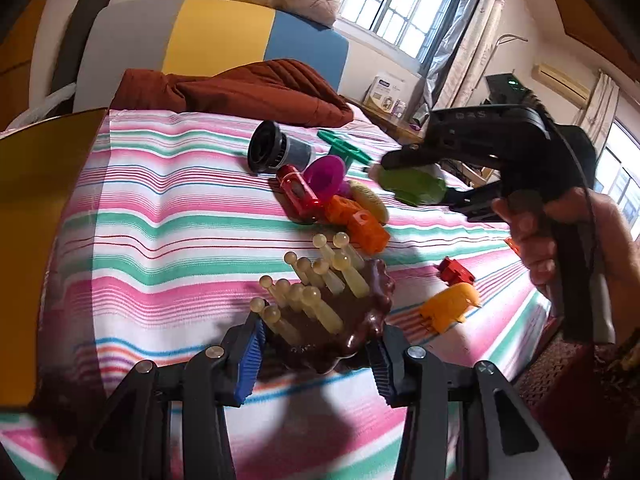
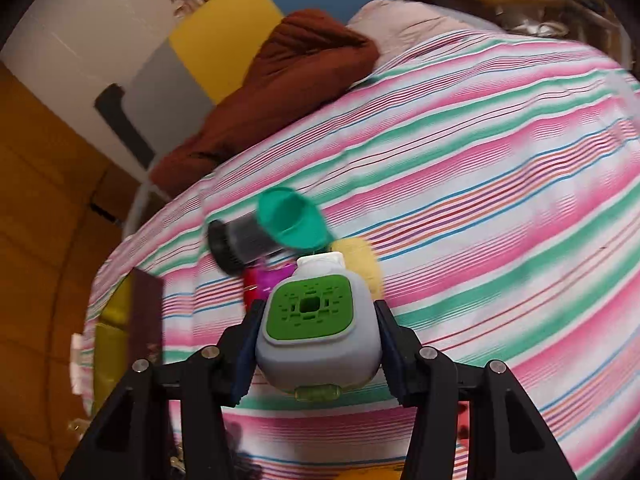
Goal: Organize rigid objects
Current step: 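Carry the brown brush into the gold tin tray and open the left gripper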
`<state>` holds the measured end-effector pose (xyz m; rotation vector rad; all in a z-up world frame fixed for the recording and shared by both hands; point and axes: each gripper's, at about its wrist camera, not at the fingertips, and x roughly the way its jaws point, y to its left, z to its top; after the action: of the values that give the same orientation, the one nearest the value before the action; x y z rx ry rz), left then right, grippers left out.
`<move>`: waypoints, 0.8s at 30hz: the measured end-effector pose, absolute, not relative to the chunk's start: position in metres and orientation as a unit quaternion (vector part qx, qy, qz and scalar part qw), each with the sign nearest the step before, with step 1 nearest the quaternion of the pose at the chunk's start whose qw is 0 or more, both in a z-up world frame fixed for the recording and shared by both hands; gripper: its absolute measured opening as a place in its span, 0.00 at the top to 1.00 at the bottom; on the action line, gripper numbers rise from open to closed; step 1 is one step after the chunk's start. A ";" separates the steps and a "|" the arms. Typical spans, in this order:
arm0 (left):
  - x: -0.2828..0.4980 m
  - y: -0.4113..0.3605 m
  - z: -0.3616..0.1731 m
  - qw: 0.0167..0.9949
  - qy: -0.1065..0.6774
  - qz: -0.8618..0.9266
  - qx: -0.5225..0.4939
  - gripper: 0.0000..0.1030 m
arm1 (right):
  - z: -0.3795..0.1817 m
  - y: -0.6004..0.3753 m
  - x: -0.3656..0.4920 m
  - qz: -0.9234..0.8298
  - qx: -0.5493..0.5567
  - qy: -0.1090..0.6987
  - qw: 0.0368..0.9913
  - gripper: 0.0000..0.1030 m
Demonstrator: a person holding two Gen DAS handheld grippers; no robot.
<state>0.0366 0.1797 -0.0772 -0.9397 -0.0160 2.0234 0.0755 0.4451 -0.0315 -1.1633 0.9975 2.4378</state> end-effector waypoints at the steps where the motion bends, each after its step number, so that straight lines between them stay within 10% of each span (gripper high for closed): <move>1: 0.041 0.178 -0.074 0.444 -0.005 0.814 -0.373 0.55 | -0.031 0.442 0.073 0.842 -0.401 0.341 0.121 0.49; 24: 0.015 0.069 -0.026 0.351 -0.085 0.870 -0.335 0.55 | -0.043 0.403 0.049 0.846 -0.442 0.294 0.048 0.48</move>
<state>0.0151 0.0695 -0.0262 -0.8663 -0.2199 2.2534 0.0488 0.4031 -0.0435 -1.3464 0.8962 2.5807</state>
